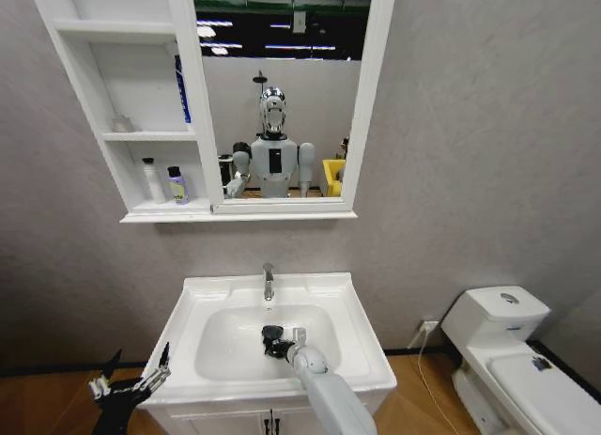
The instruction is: Move facial cleanser and shampoo from washbasin to cabinet, then wipe washbasin with towel.
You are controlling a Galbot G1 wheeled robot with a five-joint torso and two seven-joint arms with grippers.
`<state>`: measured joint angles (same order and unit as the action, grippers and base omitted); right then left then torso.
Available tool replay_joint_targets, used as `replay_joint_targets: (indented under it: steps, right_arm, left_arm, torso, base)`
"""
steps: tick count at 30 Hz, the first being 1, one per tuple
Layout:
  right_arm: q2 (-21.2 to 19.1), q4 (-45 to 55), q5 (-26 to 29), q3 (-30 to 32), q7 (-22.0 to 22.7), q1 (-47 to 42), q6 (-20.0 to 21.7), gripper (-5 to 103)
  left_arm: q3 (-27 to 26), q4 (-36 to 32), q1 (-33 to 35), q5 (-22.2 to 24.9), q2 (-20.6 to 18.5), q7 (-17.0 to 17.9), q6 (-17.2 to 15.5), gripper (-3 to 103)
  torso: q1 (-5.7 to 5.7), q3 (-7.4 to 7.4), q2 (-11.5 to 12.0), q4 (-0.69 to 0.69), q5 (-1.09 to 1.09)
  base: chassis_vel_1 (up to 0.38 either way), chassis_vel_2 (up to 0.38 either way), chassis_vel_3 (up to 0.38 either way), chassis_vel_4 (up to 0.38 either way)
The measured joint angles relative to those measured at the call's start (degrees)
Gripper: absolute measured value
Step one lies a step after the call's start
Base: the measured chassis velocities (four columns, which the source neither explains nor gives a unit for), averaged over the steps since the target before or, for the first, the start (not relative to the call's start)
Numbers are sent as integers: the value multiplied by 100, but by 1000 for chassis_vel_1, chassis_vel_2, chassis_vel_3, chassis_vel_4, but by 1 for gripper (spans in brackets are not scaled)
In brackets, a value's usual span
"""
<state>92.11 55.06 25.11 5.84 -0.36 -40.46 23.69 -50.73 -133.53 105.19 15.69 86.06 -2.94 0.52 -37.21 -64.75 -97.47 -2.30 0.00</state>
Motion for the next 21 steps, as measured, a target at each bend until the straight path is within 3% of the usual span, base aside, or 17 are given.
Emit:
replay_joint_targets:
  steps: [4, 21]
  right_arm:
    - [0, 93, -41, -7, 53, -26, 7, 7]
    - [2, 907, 487, 251, 1641, -285, 514, 7]
  left_arm:
    - [0, 0, 0, 0, 0, 0, 0, 100]
    - [0, 0, 0, 0, 0, 0, 0, 100]
  torso:
    - [0, -1, 0, -1, 0]
    - [2, 1, -1, -1, 0]
  base:
    - [0, 0, 0, 0]
    - [0, 0, 0, 0]
